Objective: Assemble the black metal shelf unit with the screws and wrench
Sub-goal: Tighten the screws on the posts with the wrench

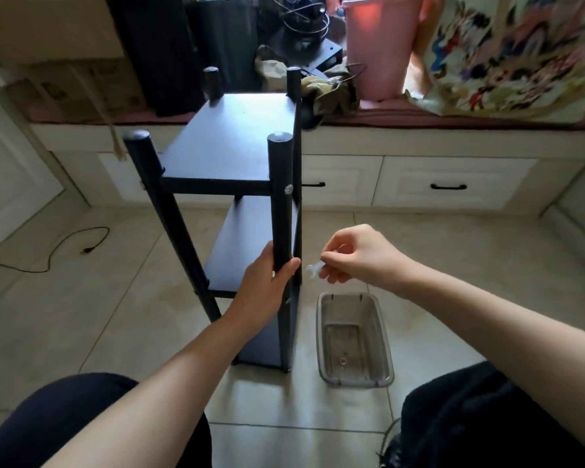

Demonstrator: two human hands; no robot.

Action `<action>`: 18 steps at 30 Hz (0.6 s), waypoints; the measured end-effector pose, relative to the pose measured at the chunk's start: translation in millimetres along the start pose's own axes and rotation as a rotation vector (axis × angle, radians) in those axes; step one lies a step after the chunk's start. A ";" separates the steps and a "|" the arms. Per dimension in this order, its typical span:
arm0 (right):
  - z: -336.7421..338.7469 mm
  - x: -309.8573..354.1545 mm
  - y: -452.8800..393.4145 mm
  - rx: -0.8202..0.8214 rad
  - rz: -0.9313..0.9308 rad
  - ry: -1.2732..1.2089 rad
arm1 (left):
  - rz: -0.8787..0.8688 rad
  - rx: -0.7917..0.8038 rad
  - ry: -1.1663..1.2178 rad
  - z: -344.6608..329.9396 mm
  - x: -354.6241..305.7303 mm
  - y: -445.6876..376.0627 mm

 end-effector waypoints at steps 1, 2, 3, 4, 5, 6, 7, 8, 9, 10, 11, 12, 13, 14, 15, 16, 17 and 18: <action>1.0 9.5 -1.1 -0.019 0.008 -0.043 | -0.005 -0.001 -0.001 3.5 0.4 0.3; 2.2 18.7 -2.9 -0.043 0.018 -0.078 | -0.005 -0.006 0.002 7.7 0.1 -0.1; 3.4 25.7 -5.2 -0.068 0.029 -0.098 | -0.003 -0.015 0.011 12.6 -1.0 -1.0; 4.0 30.0 -7.3 -0.088 0.034 -0.102 | 0.000 -0.028 0.025 18.3 -2.9 -2.2; 4.1 31.6 -8.9 -0.101 0.032 -0.096 | 0.004 -0.046 0.038 25.0 -5.3 -3.6; 3.8 31.5 -10.4 -0.108 0.021 -0.095 | 0.007 -0.071 0.048 32.9 -7.9 -4.9; 3.4 30.5 -12.1 -0.110 0.001 -0.110 | 0.004 -0.100 0.057 41.6 -11.3 -6.2; 2.7 29.5 -14.1 -0.106 -0.031 -0.151 | -0.004 -0.133 0.065 50.6 -14.8 -7.7; 1.8 29.1 -16.4 -0.101 -0.069 -0.211 | -0.016 -0.172 0.073 59.9 -18.5 -9.1; 0.7 30.0 -19.2 -0.096 -0.102 -0.274 | -0.032 -0.216 0.084 69.8 -22.5 -10.6; -1.0 31.2 -21.9 -0.092 -0.126 -0.324 | -0.049 -0.252 0.097 78.5 -26.8 -11.9; -3.6 32.4 -24.2 -0.085 -0.146 -0.358 | -0.065 -0.271 0.109 85.1 -31.0 -12.9; -7.1 33.2 -25.7 -0.070 -0.163 -0.380 | -0.078 -0.273 0.118 89.1 -35.2 -13.3; -11.2 33.9 -26.6 -0.047 -0.177 -0.392 | -0.089 -0.267 0.122 91.3 -38.7 -13.0; -15.8 34.9 -26.9 -0.016 -0.186 -0.396 | -0.098 -0.259 0.124 92.1 -41.5 -12.5; -20.1 36.1 -26.7 0.016 -0.189 -0.390 | -0.103 -0.252 0.126 91.9 -43.2 -11.7; -23.8 37.5 -26.7 0.043 -0.186 -0.374 | -0.104 -0.243 0.130 91.0 -44.7 -11.3; -26.5 38.9 -27.1 0.060 -0.178 -0.352 | -0.101 -0.235 0.139 89.8 -45.6 -11.2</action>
Point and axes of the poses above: each hand's wrist, its own y-axis away from the middle knuckle, its own z-axis out of the back of the hand, x = y × z, the point moved 8 cm from there along -y, towards the middle knuckle, and after that the axes turned 15 degrees about -x, right-handed, at the moved point
